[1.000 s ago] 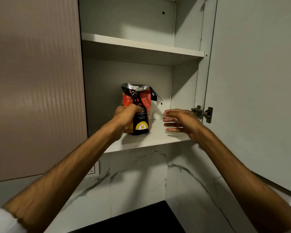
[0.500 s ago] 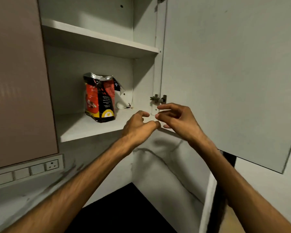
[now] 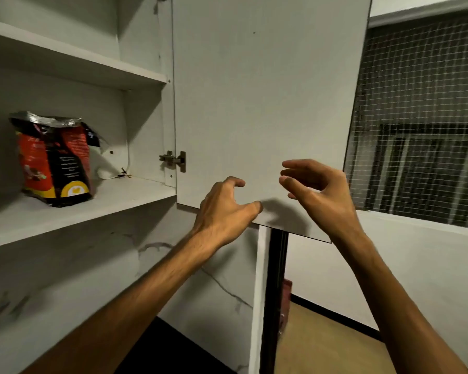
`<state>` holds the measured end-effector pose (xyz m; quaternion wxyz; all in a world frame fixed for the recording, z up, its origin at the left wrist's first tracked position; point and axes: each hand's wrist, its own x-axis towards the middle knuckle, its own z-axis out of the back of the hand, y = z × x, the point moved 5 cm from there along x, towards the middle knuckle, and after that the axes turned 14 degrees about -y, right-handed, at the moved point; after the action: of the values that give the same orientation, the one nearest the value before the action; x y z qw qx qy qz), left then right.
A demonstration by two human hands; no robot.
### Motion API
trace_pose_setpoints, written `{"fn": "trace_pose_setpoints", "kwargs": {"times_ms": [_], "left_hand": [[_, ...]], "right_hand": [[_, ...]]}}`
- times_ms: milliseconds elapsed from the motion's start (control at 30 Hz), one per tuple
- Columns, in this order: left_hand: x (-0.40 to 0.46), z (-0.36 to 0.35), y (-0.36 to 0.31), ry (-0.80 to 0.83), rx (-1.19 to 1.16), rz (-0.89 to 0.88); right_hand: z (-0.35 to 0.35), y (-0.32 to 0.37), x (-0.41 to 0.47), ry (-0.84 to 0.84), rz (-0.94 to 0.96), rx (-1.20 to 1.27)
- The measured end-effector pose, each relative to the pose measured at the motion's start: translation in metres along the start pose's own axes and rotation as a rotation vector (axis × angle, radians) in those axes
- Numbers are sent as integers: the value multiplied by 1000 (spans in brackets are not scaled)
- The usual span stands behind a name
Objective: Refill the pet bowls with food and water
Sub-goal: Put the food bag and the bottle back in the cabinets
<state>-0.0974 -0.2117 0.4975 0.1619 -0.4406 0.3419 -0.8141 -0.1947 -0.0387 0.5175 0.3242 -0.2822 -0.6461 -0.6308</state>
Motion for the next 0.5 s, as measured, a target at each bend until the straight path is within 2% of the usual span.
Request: {"fn": "trace_pose_setpoints", "kwargs": {"times_ms": [133,367,433,500], "left_hand": [[-9,-36,-21,21,16,-118],[-20,-100,-60,-34,3,-331],[-20,-115,-67,-59,26,-390],[-19,-128,-70,-70,66,-424]], "right_hand": [[45,-11,5,-179,19,-25],[91,-40,6,-490,59,-166],[94,-53,7,-507,58,-232],[89,-75,11,-436,1,-272]]}}
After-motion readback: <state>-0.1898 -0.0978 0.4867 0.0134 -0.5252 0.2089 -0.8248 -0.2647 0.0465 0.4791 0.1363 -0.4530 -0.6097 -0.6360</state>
